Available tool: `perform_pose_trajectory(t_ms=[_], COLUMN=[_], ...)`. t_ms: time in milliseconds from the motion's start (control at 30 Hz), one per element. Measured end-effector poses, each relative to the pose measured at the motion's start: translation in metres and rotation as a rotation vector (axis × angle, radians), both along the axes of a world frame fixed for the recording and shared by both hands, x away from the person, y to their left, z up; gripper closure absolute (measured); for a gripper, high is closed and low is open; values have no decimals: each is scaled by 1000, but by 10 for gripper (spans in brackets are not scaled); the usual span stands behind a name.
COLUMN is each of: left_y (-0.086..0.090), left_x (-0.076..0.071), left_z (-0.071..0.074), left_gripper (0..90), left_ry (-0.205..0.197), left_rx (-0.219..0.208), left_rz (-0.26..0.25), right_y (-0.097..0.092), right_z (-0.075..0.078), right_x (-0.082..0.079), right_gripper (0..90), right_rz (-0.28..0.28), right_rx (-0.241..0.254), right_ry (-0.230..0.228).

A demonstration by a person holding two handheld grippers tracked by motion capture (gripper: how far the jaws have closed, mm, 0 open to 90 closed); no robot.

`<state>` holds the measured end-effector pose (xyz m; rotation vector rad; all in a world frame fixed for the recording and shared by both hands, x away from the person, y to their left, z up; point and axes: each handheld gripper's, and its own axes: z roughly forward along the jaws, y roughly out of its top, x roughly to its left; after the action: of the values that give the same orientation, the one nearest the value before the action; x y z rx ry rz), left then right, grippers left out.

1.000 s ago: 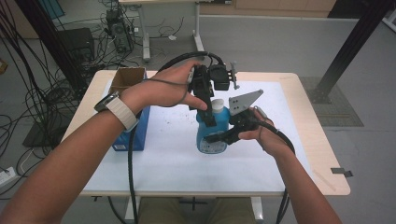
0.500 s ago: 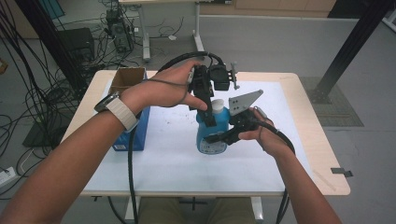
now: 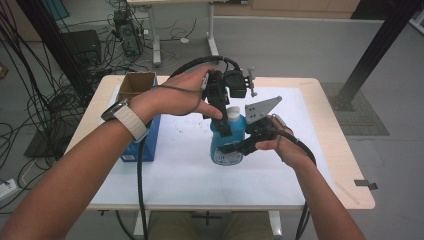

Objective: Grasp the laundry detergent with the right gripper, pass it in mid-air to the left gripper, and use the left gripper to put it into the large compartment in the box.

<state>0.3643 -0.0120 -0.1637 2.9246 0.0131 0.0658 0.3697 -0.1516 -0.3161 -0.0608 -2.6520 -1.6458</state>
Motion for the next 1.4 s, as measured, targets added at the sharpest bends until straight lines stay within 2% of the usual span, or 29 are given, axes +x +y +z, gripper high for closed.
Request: perform_pose_trajectory(t_ms=[1400], left_y=[2], left_x=[0], left_z=[-2], left_gripper=[55], left_ry=[-7], left_rx=[1], left_rz=[7], right_y=[3], right_z=[0], right_x=[0], right_gripper=[430], right_rz=[10], right_rx=[-11], right_ry=[10])
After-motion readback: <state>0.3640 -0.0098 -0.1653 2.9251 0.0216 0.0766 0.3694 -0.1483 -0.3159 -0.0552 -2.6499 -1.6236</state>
